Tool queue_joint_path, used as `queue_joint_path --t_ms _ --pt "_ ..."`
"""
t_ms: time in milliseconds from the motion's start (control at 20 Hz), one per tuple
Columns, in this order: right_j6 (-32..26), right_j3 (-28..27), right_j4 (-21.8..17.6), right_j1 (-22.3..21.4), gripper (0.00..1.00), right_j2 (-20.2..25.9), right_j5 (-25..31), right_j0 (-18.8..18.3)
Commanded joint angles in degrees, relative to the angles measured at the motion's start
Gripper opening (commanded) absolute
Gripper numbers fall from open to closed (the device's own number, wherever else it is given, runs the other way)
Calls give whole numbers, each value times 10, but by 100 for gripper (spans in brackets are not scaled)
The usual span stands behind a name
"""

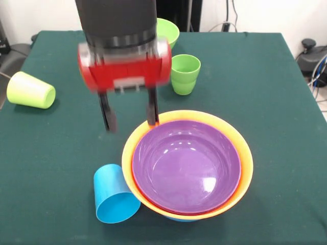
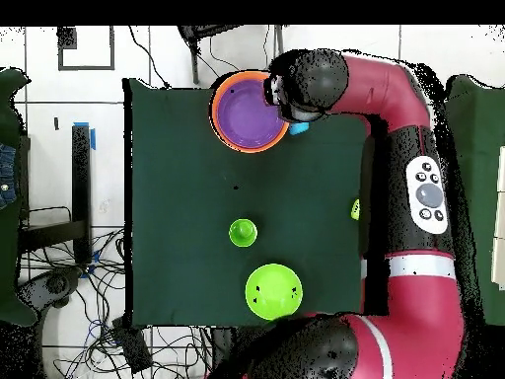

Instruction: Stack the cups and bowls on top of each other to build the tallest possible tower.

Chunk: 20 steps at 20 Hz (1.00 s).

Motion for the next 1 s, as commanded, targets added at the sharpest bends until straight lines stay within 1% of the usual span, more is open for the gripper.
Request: queue_joint_path --t_ms 50,150,250,350,650,800,1000 --pt "87 40 28 -118 100 -50 149 34" --pt "89 38 33 -126 100 -57 165 37" --pt "89 31 36 -124 100 -61 172 40" --pt "84 30 39 -120 100 -64 171 40" --pt "84 51 55 -122 100 -75 167 37" --pt "83 70 59 -123 100 -83 152 37" --pt "75 119 62 -132 100 -94 109 34"
